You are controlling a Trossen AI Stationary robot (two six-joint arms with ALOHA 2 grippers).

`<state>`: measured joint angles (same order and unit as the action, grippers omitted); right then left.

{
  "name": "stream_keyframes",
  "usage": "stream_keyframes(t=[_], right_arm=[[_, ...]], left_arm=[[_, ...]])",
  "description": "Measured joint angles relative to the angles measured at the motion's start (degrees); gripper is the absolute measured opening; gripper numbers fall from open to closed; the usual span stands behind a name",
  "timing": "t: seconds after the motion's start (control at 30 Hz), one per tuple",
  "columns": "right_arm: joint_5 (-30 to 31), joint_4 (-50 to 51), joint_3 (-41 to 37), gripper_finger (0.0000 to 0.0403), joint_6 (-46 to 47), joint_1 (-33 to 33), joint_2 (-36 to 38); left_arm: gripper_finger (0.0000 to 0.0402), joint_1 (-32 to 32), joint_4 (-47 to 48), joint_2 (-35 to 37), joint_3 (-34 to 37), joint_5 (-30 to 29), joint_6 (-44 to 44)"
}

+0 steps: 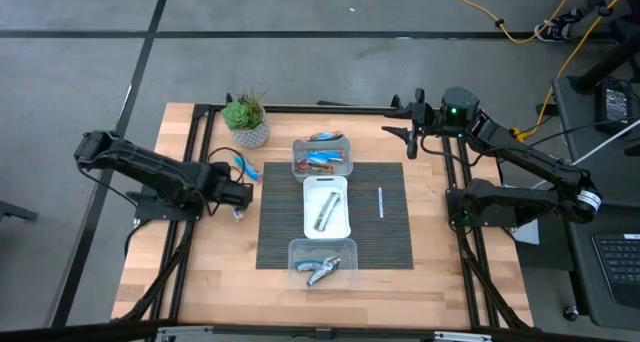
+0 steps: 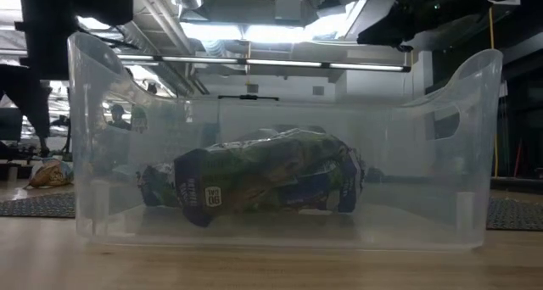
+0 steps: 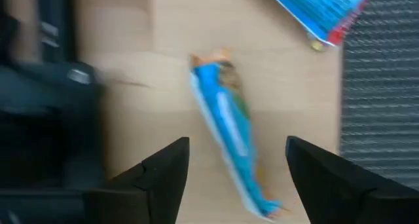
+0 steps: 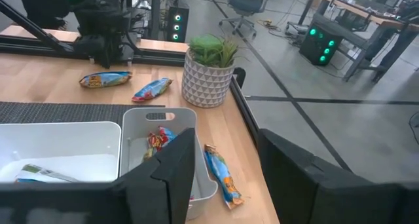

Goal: Pick and place Granola Bars by type
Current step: Put the bottom orange granola bar into the white bin

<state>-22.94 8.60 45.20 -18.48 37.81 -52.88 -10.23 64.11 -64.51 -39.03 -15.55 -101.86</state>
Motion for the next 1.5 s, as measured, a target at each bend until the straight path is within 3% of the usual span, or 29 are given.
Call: stream_keyframes(t=[0.27,0.47,0.97,1.17,1.5], right_arm=[[0.02,-0.24,-0.01,0.0168,0.00,0.00,0.00],[0.00,-0.02,-0.01,0.0168,0.00,0.01,0.00],[0.00,0.02,-0.01,0.0168,0.00,0.01,0.00],[0.00,0.02,-0.01,0.0168,0.00,0.01,0.00],[0.00,0.02,-0.01,0.0168,0.02,0.01,0.00]], left_arm=[[0.0253,0.65,-5.29,-3.90,0.95,0.58,-6.39],[0.0253,0.52,-6.83,-9.34,0.95,4.06,-6.47],[0.0251,0.36,-13.41,-19.01,0.92,4.76,-4.94],[0.0215,0.34,-13.88,-20.31,0.66,4.59,-4.96],[0.0110,0.36,-15.07,-20.37,0.77,4.39,-5.35]])
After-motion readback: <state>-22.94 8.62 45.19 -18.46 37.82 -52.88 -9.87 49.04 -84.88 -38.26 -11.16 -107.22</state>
